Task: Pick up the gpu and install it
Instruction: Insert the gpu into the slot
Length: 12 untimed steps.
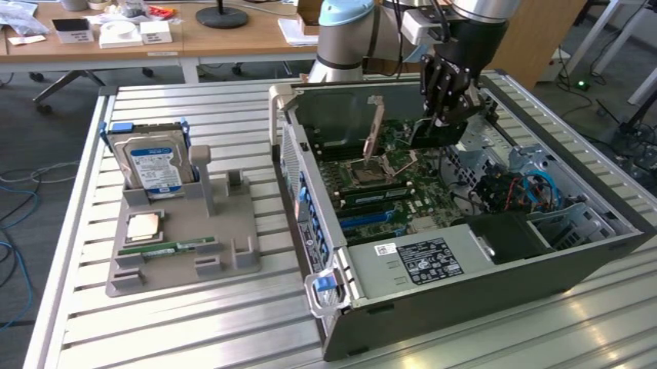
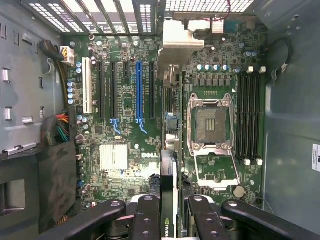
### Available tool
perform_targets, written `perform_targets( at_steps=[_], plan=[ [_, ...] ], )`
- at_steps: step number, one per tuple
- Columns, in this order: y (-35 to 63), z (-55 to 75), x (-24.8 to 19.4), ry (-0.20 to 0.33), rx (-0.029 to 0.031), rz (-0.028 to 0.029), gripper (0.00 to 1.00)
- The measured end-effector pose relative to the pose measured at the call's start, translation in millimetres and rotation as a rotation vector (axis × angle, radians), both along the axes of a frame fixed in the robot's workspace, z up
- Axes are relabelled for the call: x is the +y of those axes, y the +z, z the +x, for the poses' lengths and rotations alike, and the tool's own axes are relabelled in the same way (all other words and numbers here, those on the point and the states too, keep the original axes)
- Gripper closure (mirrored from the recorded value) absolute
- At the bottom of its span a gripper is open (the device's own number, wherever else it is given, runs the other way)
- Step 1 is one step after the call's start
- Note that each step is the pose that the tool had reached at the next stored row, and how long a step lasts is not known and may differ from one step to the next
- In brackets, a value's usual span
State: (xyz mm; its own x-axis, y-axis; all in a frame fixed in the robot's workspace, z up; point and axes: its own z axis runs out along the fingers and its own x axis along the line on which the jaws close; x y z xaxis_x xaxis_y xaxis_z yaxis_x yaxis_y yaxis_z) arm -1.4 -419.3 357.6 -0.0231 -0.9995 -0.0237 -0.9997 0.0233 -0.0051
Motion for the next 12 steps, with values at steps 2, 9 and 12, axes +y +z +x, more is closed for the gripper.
perform_targets(
  at_steps=[2, 9, 12],
  plan=[
    [0.0, 0.0, 0.0, 0.000, 0.0001, -0.0001, 0.74],
    [-0.7, -1.2, 0.0, 0.000, 0.0000, 0.0001, 0.74],
    [-1.0, -2.3, 0.0, 0.000, 0.0000, 0.0000, 0.74]
  ],
)
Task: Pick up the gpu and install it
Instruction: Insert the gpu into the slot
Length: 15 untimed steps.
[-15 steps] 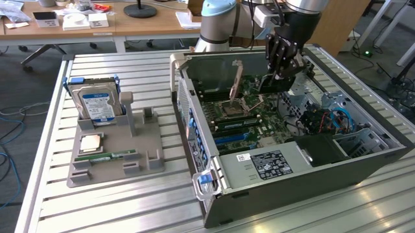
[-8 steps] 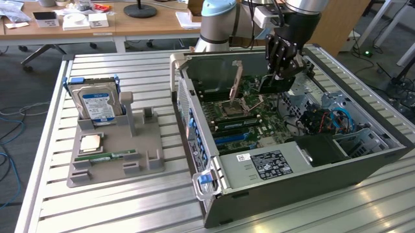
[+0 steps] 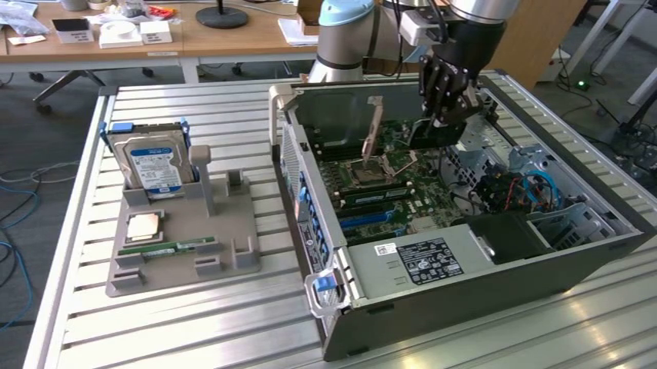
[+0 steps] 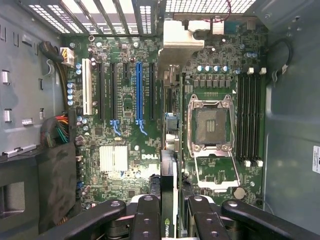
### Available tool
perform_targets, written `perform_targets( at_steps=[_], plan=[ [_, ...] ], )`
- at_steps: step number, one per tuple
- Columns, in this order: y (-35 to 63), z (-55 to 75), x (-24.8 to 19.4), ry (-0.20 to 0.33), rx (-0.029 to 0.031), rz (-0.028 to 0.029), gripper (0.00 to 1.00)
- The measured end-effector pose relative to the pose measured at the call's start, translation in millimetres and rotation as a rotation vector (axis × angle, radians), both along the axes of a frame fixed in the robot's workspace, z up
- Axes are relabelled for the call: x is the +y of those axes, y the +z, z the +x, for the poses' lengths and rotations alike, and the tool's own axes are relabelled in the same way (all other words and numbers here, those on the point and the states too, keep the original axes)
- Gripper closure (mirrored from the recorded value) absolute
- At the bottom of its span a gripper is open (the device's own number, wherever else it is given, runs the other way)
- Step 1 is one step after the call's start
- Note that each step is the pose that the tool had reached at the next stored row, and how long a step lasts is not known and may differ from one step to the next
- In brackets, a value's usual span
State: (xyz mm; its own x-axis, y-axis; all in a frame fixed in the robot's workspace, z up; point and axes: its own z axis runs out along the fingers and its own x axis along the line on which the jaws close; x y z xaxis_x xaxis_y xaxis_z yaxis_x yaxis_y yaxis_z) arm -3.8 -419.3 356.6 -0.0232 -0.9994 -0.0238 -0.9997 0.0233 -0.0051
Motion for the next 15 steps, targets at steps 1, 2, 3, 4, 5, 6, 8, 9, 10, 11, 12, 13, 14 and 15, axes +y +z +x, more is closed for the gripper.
perform_targets(
  at_steps=[1, 2, 3, 4, 5, 6, 8, 9, 10, 11, 12, 13, 14, 15],
  plan=[
    [0.0, -0.2, 0.0, 0.000, 0.0000, 0.0000, 0.74],
    [0.0, -0.2, 0.0, 0.000, 0.0000, 0.0000, 0.74],
    [-0.1, -0.2, 0.0, 0.000, 0.0000, 0.0001, 0.74],
    [-0.1, -0.3, 0.0, 0.000, 0.0000, 0.0000, 0.74],
    [-0.1, -0.3, 0.0, 0.000, 0.0000, 0.0001, 0.74],
    [0.0, -0.3, 0.0, 0.000, 0.0000, 0.0000, 0.74],
    [-0.1, -0.3, 0.0, 0.000, 0.0000, 0.0001, 0.74],
    [-0.1, -0.3, 0.0, 0.000, 0.0000, 0.0001, 0.74],
    [-0.1, -0.3, 0.0, 0.000, 0.0000, 0.0001, 0.74],
    [-0.1, -0.4, 0.0, 0.000, 0.0000, 0.0000, 0.74],
    [-0.1, -0.8, 0.0, 0.000, 0.0000, 0.0001, 0.74],
    [-0.1, -1.2, 0.0, 0.000, 0.0000, 0.0001, 0.74],
    [-0.1, -1.6, 0.0, 0.000, 0.0000, 0.0000, 0.74],
    [-0.1, -2.1, 0.0, 0.000, 0.0000, 0.0001, 0.74]
  ],
)
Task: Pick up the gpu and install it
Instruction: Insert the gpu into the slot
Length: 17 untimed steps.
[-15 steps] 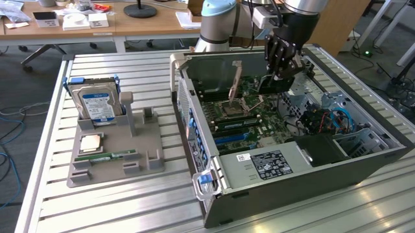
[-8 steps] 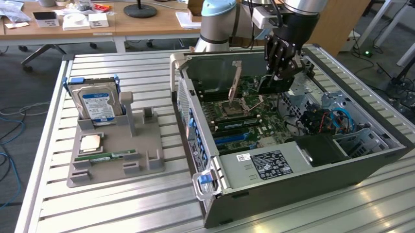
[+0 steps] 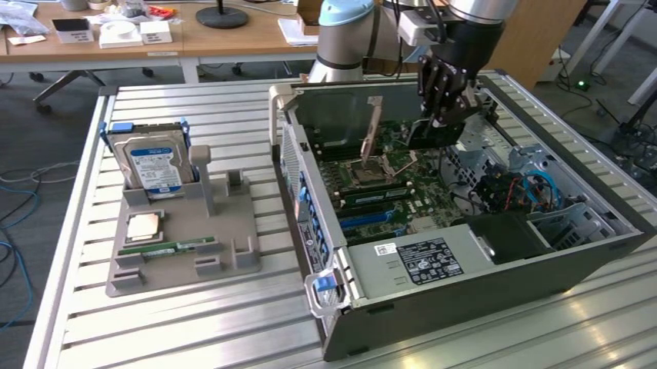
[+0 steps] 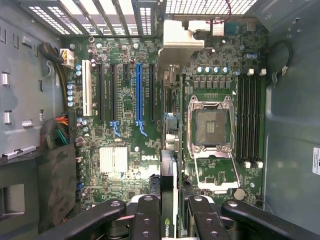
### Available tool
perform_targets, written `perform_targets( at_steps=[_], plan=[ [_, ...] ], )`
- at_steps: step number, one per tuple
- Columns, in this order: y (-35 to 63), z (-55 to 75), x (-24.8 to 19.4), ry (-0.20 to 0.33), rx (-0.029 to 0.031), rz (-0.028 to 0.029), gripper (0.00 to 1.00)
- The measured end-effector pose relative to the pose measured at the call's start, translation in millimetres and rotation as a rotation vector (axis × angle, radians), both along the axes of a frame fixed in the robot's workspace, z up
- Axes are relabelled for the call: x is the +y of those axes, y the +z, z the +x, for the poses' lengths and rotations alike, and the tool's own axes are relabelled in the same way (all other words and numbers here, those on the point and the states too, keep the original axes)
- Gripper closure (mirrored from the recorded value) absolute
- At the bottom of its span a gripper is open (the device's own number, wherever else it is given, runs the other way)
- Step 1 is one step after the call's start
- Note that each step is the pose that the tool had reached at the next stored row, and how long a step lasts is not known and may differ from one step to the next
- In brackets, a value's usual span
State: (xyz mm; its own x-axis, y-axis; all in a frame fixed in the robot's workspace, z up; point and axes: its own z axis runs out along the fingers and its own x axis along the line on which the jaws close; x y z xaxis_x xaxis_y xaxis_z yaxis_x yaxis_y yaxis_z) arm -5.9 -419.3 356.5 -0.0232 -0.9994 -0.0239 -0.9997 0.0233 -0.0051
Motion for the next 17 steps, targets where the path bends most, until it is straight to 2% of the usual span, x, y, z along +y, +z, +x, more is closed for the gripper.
perform_targets(
  at_steps=[9, 17],
  plan=[
    [0.0, -5.6, 0.0, 0.000, 0.0000, 0.0000, 0.74],
    [-2.1, -5.6, 0.0, 0.000, 0.0001, -0.0002, 0.74]
  ],
)
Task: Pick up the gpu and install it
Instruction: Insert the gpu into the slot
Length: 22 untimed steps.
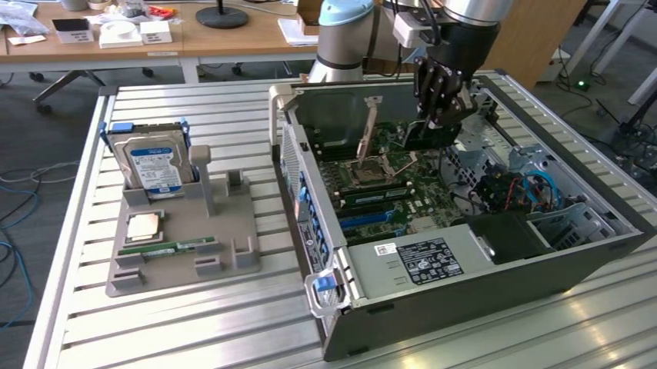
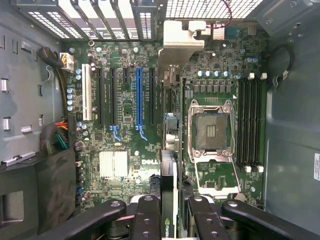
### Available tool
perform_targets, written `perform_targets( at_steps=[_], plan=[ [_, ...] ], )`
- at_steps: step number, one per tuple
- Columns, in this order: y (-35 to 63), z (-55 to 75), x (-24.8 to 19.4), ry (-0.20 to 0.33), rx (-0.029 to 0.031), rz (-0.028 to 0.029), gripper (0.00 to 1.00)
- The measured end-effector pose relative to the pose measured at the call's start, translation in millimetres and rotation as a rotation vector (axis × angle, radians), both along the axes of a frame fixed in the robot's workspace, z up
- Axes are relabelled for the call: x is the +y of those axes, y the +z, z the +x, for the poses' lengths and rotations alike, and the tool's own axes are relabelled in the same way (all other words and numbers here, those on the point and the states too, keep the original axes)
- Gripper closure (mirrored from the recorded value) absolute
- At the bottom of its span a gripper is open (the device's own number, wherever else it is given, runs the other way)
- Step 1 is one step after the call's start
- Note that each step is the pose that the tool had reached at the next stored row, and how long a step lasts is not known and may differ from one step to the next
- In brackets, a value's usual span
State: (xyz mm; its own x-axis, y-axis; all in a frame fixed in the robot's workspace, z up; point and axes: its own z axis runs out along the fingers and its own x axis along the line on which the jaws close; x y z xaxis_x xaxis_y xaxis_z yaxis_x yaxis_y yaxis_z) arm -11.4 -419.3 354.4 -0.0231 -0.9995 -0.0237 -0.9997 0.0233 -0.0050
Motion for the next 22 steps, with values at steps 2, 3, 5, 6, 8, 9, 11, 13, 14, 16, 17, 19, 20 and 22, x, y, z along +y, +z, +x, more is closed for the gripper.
perform_targets(
  at_steps=[2, 3, 5, 6, 8, 9, 11, 13, 14, 16, 17, 19, 20, 22],
  plan=[
    [0.0, 0.0, 0.0, 0.000, 0.0000, 0.0001, 0.74],
    [-0.1, 0.0, 0.0, 0.000, 0.0000, 0.0001, 0.74],
    [-0.2, 0.0, 0.0, 0.000, -0.0001, 0.0003, 0.74],
    [-0.4, 0.0, 0.1, 0.000, -0.0001, 0.0004, 0.74],
    [-0.5, 0.0, 0.0, 0.000, -0.0001, 0.0002, 0.74],
    [-0.5, 0.0, 0.0, 0.000, 0.0000, 0.0001, 0.74],
    [-0.7, 0.0, 0.0, 0.000, -0.0001, 0.0002, 0.74],
    [-1.6, 0.0, 0.0, 0.000, -0.0002, 0.0005, 0.74],
    [-2.1, 0.0, 0.0, 0.000, -0.0001, 0.0003, 0.74],
    [-3.6, 0.0, 0.0, 0.000, -0.0001, 0.0002, 0.74],
    [-4.3, 0.0, 0.0, 0.000, -0.0001, 0.0002, 0.74],
    [-5.9, 0.0, 0.0, 0.000, -0.0001, 0.0001, 0.74],
    [-6.7, 0.0, 0.0, 0.000, 0.0000, 0.0002, 0.74],
    [-8.6, -0.3, 0.0, 0.000, -0.0001, 0.0002, 0.74]
  ],
)
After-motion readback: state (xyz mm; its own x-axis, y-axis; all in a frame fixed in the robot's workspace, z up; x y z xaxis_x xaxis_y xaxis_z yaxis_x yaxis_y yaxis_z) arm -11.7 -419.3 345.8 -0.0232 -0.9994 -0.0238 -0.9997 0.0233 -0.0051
